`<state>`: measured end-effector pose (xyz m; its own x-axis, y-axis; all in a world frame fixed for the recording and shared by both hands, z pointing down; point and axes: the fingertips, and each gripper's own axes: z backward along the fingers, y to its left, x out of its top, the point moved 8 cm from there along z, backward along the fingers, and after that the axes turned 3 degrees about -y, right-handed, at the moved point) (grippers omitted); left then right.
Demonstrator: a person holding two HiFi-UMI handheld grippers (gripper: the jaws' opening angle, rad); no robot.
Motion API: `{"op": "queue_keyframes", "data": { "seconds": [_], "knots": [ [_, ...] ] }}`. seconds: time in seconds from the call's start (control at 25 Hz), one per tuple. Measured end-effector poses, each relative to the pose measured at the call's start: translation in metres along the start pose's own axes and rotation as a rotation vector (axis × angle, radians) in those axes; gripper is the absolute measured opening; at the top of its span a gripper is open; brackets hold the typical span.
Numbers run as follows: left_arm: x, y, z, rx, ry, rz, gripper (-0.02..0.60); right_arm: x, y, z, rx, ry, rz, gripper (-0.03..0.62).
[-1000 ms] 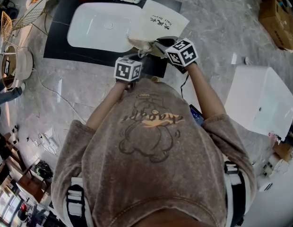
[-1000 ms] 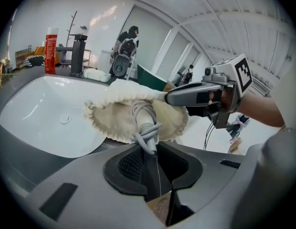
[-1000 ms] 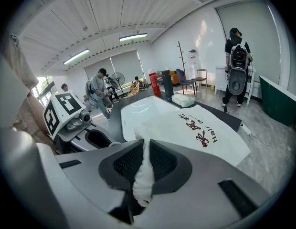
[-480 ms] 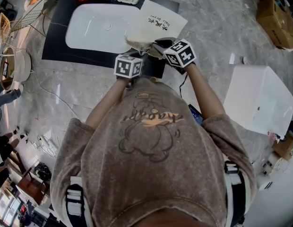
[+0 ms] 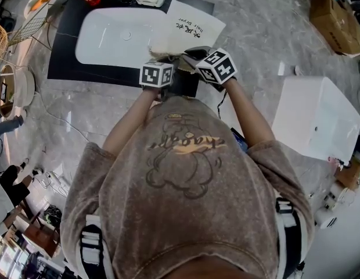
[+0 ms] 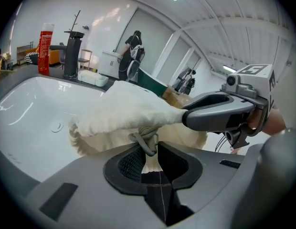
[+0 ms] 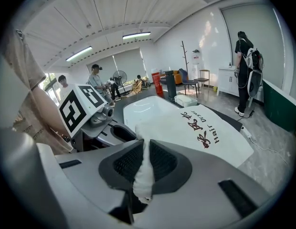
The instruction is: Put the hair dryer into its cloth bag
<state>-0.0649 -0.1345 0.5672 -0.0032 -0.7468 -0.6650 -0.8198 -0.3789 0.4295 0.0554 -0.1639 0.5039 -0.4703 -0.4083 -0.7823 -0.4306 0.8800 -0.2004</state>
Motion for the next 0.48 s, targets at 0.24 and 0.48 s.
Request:
{"op": "queue_keyframes", "data": {
  "seconds": [0.24, 0.48],
  "knots": [
    [0.015, 0.0, -0.009, -0.002, -0.029, -0.019, 0.092, 0.0, 0.002, 0.001, -0.004, -0.003, -0.007, 0.044],
    [0.019, 0.001, -0.019, -0.006, -0.045, -0.021, 0.092, 0.0, 0.0, 0.003, -0.012, -0.011, -0.02, 0.044]
  ]
}}
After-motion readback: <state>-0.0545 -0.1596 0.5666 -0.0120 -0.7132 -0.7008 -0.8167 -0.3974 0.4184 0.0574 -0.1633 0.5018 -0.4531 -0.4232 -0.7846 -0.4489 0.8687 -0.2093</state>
